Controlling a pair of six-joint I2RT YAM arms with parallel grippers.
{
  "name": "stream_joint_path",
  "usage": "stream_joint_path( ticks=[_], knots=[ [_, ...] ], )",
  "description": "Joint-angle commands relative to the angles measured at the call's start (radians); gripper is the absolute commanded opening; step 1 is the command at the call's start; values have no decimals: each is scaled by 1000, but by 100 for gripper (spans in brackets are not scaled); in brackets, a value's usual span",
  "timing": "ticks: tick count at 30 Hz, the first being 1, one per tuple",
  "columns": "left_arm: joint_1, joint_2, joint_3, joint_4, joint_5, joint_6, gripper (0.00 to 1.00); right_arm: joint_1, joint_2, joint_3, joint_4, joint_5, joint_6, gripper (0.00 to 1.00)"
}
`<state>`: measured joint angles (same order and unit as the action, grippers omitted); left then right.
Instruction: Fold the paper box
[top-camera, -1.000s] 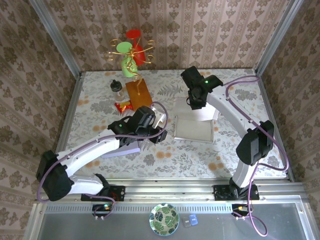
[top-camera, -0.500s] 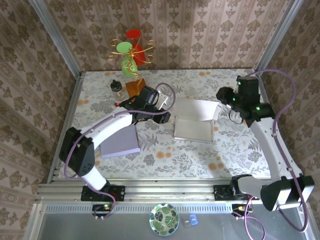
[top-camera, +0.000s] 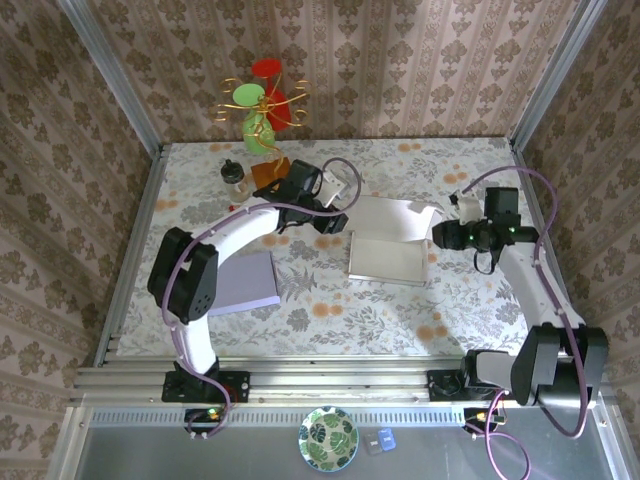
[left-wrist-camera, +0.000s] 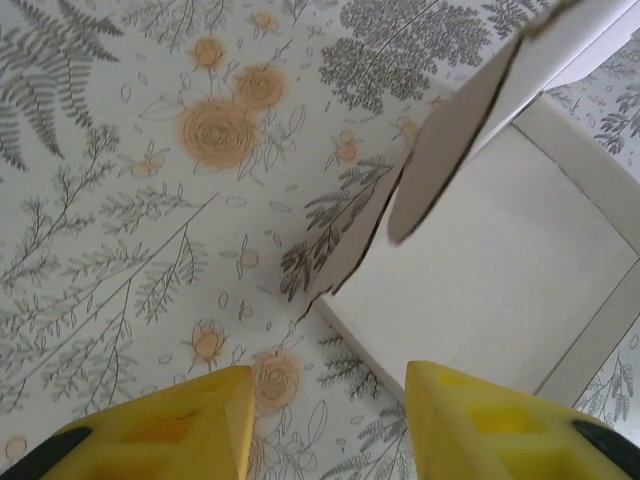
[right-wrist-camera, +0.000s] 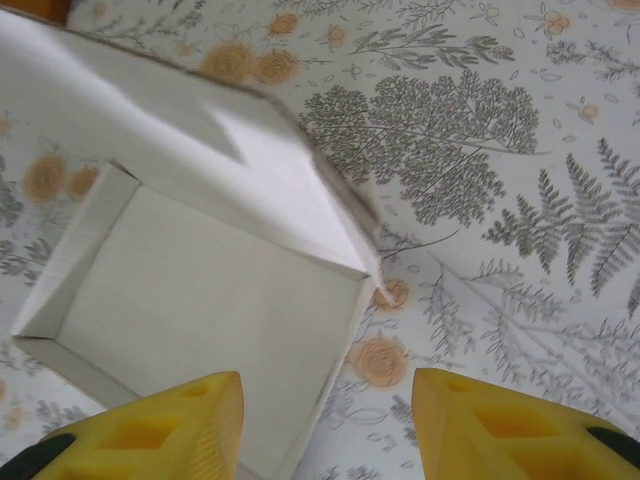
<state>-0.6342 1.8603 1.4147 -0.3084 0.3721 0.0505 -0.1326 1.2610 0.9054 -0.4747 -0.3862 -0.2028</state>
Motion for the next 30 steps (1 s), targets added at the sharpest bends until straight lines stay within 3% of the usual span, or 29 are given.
stream_joint_path(
  ticks=[1, 12, 19, 24, 30],
  knots=[
    [4, 31, 39, 36, 30, 40, 45, -13, 61, 57, 22, -38, -122, 48],
    [7, 125, 151, 17, 37, 27, 42, -10, 218, 152, 26, -103, -93, 37],
    [6, 155, 187, 17, 68, 5, 25, 4, 262, 204, 7, -101, -92, 19],
    [4, 163, 197, 19, 77, -4, 14, 12, 266, 211, 8, -81, -91, 11],
    [-7, 170, 214, 18, 68, -6, 9, 38, 266, 224, -11, -43, -104, 4]
  ],
)
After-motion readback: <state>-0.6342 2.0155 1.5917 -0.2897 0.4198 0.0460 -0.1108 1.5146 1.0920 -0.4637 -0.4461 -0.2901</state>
